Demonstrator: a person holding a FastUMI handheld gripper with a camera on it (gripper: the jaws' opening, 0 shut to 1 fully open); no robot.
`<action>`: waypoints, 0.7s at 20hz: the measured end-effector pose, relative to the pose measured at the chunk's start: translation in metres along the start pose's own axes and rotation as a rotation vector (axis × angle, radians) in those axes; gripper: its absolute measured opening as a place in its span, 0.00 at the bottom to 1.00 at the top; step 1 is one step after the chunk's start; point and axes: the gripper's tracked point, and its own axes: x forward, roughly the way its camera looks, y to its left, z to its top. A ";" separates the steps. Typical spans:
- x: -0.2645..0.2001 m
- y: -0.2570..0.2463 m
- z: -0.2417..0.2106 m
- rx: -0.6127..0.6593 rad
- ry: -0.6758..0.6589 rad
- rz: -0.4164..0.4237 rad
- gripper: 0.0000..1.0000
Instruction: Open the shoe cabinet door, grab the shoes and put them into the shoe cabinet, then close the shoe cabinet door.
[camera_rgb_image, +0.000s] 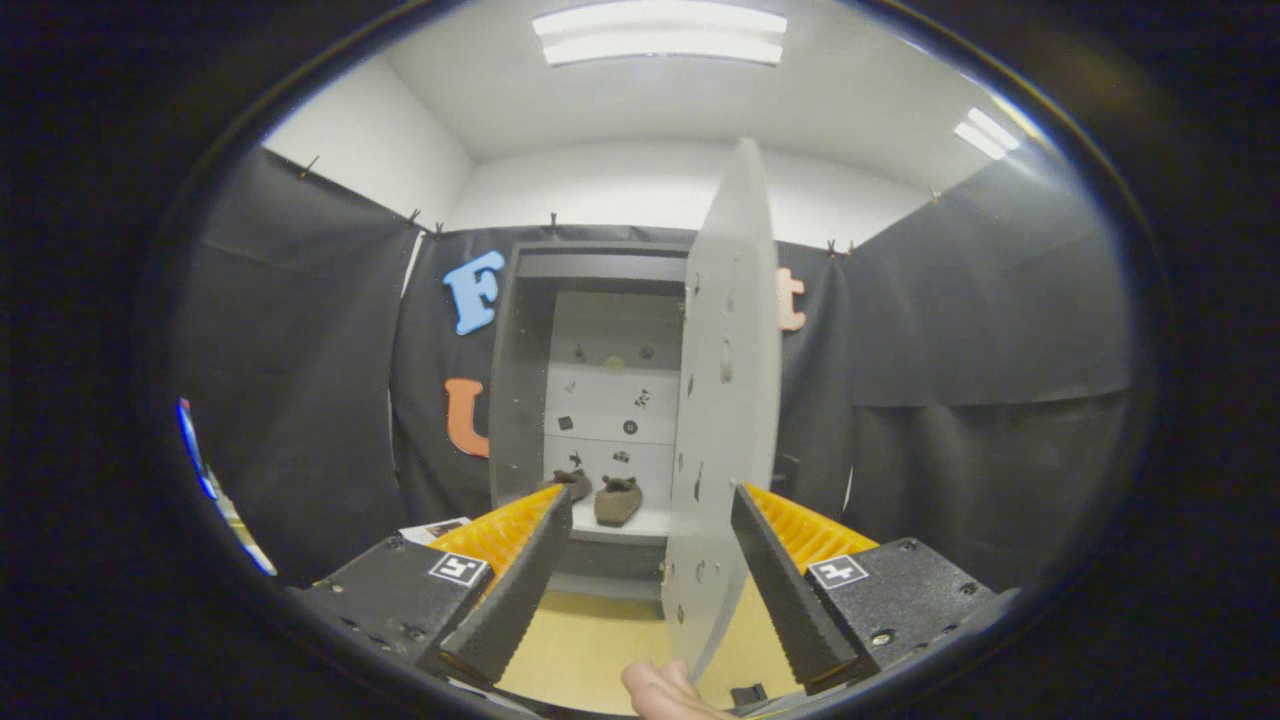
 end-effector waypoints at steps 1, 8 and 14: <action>-0.011 -0.022 -0.002 -0.003 -0.010 -0.030 1.00; -0.037 -0.131 -0.020 0.008 -0.011 -0.178 1.00; 0.042 -0.198 -0.052 -0.015 0.037 -0.224 1.00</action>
